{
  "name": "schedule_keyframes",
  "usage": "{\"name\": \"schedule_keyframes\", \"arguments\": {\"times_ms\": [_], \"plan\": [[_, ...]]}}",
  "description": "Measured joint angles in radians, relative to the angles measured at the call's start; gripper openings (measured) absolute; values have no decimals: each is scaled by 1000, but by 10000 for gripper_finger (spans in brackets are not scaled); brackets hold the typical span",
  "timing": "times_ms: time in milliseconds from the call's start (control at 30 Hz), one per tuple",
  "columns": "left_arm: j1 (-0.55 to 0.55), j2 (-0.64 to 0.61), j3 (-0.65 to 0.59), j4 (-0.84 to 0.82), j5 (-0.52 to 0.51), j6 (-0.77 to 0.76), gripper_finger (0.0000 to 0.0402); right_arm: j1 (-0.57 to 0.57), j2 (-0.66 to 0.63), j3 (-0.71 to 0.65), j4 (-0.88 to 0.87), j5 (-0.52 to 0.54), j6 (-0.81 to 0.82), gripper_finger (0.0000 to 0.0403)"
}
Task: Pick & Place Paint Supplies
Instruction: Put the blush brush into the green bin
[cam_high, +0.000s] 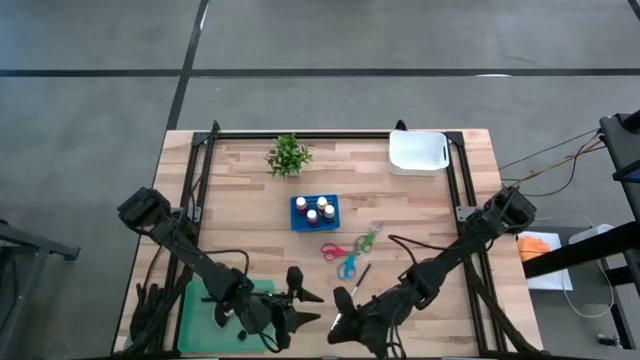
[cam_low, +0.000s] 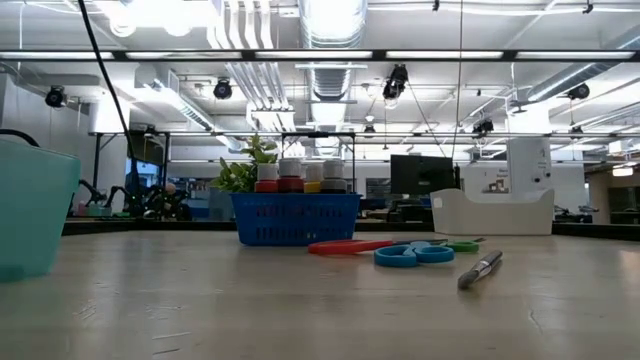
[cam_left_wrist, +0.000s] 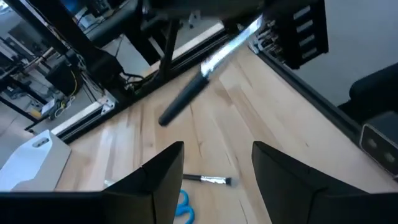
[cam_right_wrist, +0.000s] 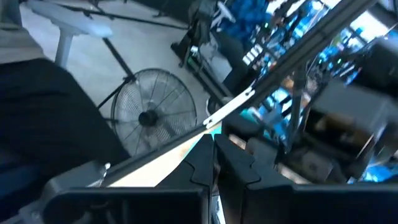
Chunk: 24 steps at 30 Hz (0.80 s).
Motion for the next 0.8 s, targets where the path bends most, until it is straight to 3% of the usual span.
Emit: {"name": "schedule_keyframes", "arguments": {"times_ms": [233,633,800], "plan": [[23,2,-44,158,0,56,218,-15,1,0,79,-2,-37,7],[41,2,-40,246,1,110,225,-70,2,1,128,-33,-67,7],[54,2,-37,256,57,96,223,-75,2,1,142,-39,-78,7]]}}
